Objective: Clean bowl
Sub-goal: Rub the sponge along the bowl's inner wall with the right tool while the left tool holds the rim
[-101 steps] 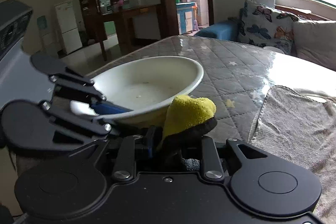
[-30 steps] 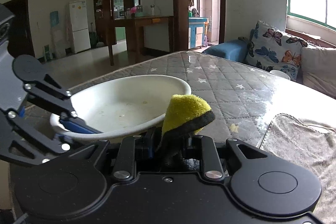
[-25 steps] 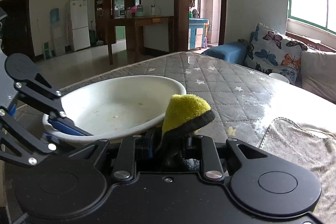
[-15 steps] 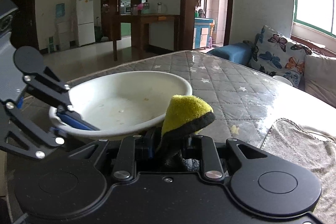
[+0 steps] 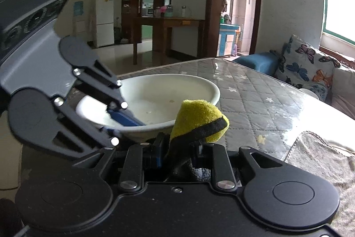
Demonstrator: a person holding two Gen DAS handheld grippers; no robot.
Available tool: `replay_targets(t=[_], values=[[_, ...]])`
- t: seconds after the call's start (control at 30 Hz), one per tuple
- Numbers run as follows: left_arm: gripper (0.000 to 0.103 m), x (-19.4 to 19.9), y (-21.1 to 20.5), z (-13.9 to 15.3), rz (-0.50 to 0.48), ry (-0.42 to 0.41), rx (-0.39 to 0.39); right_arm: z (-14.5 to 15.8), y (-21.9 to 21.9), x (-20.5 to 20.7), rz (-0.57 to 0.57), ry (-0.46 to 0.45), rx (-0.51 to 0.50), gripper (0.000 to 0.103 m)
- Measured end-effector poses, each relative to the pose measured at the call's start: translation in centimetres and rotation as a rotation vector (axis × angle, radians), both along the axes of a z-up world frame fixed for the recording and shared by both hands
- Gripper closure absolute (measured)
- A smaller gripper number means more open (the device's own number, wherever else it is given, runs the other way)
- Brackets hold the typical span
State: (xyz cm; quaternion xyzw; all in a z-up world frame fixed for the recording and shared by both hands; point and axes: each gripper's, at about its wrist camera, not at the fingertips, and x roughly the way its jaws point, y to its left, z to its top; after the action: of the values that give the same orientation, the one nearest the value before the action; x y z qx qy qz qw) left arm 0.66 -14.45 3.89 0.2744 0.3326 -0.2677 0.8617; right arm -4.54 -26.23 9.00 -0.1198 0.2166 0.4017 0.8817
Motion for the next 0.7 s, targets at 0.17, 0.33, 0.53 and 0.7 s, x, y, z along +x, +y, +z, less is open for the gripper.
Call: replay_targets(t=[0.17, 0.33, 0.53, 0.7], values=[[0.085, -0.5, 0.7, 0.2, -0.006, 0.003, -0.009, 0.1, 0.0, -0.5, 0.017, -0.007, -0.009, 0.078], [0.086, -1.4, 1.7, 0.2, -0.019, 0.015, -0.021, 0.1, 0.3, -0.1, 0.009, -0.012, -0.002, 0.078], [0.086, -2.5, 2.5, -0.1, -0.040, 0.019, -0.011, 0.1, 0.5, 0.5, 0.008, -0.016, -0.007, 0.078], [0.086, -3.1, 3.1, -0.2, -0.049, 0.023, -0.009, 0.0, 0.8, 1.2, 0.002, -0.018, -0.013, 0.078]])
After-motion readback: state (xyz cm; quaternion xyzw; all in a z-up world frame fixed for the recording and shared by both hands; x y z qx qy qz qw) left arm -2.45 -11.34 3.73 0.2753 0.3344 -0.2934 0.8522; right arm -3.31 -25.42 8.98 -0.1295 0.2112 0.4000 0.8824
